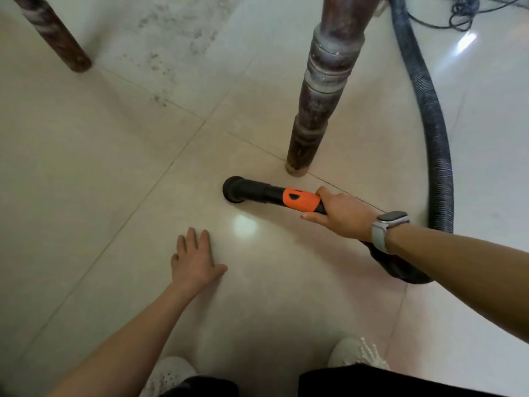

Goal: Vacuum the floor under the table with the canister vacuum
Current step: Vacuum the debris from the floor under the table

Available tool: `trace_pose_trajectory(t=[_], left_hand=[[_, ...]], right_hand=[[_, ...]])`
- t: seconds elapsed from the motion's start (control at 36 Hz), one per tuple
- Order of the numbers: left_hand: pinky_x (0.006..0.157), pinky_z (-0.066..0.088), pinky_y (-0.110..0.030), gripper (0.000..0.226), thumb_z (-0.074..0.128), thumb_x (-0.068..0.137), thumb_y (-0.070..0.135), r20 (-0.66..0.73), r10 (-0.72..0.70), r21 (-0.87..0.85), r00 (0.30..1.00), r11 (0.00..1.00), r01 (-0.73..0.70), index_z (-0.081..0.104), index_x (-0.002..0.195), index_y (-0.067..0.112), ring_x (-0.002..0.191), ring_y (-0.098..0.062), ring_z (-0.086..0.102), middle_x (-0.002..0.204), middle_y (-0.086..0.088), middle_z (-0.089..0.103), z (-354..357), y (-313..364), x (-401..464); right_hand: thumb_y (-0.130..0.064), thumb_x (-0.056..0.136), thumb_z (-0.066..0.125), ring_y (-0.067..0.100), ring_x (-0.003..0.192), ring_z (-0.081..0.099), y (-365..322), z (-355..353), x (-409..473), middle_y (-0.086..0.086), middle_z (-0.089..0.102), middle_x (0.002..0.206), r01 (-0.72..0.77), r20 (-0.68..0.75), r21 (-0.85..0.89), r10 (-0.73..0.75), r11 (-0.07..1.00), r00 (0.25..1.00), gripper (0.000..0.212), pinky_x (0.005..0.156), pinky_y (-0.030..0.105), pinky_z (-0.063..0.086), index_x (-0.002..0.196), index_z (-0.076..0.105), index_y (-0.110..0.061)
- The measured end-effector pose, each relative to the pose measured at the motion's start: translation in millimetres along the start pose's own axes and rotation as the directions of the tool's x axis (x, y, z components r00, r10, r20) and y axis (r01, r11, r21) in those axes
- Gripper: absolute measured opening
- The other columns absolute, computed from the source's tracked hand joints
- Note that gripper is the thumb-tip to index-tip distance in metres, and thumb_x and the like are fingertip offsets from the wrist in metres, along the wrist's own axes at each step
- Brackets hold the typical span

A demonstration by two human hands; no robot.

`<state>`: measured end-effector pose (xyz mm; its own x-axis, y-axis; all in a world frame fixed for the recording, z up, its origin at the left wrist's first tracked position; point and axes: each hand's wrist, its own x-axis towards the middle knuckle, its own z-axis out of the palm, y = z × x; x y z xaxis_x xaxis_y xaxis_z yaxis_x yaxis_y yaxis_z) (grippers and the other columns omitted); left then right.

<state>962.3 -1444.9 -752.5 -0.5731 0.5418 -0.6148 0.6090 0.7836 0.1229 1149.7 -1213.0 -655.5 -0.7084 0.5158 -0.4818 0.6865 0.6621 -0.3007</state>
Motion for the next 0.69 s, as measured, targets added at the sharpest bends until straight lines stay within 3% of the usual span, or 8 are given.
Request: trace_pose_trajectory(t=[0.17, 0.36, 0.56, 0.69], left_hand=[[0.115, 0.021, -0.049, 0.094, 0.063, 0.082, 0.052, 0.018, 0.028, 0.024, 0.999, 0.999, -0.028, 0.006, 0.150, 0.020, 0.146, -0.034, -0.004, 0.159, -0.010, -0.007, -0.7, -1.9, -2.5], [0.113, 0.023, -0.049, 0.093, 0.064, 0.081, 0.051, -0.022, 0.042, 0.030, 0.999, 0.999, -0.041, 0.010, 0.149, 0.020, 0.145, -0.033, -0.002, 0.159, -0.010, -0.003, 1.7, -2.6, -3.4], [0.113, 0.020, -0.051, 0.087, 0.060, 0.084, 0.052, -0.045, 0.020, -0.018, 0.999, 1.000, -0.021, 0.011, 0.149, 0.021, 0.145, -0.033, -0.002, 0.159, -0.009, -0.002, 3.2, -0.3, -3.9], [0.112, 0.021, -0.051, 0.082, 0.056, 0.086, 0.053, -0.081, 0.015, -0.034, 0.997, 0.999, -0.018, 0.014, 0.149, 0.021, 0.145, -0.031, 0.000, 0.159, -0.008, 0.000, 5.4, -1.2, -3.8]], right_hand=[[-0.057, 0.090, 0.048, 0.012, 0.060, 0.047, 11.9, 11.8, -5.4, -0.006, 0.046, 0.069, -0.004, -0.008, -0.004, 0.004, 1.000, 1.000, 0.045, 0.053, 0.027, 0.035, 0.108, 0.042, -0.016], [-0.057, 0.091, 0.047, 0.022, 0.060, 0.047, 25.7, -10.6, 1.6, 0.002, 0.049, 0.071, -0.198, -0.197, -0.032, 0.188, 0.980, 0.962, 0.042, 0.053, 0.032, 0.034, 0.095, 0.037, -0.017], [-0.061, 0.092, 0.039, 0.013, 0.057, 0.046, 6.8, 14.3, -21.8, -0.003, 0.048, 0.067, -0.025, 0.034, -0.002, 0.025, 1.000, 0.999, 0.040, 0.050, 0.027, 0.030, 0.093, 0.040, -0.022], [-0.064, 0.090, 0.036, 0.013, 0.055, 0.046, 25.0, -0.7, -15.3, -0.001, 0.048, 0.066, -0.165, -0.090, -0.037, 0.161, 0.986, 0.983, 0.046, 0.048, 0.027, 0.032, 0.094, 0.043, -0.019]])
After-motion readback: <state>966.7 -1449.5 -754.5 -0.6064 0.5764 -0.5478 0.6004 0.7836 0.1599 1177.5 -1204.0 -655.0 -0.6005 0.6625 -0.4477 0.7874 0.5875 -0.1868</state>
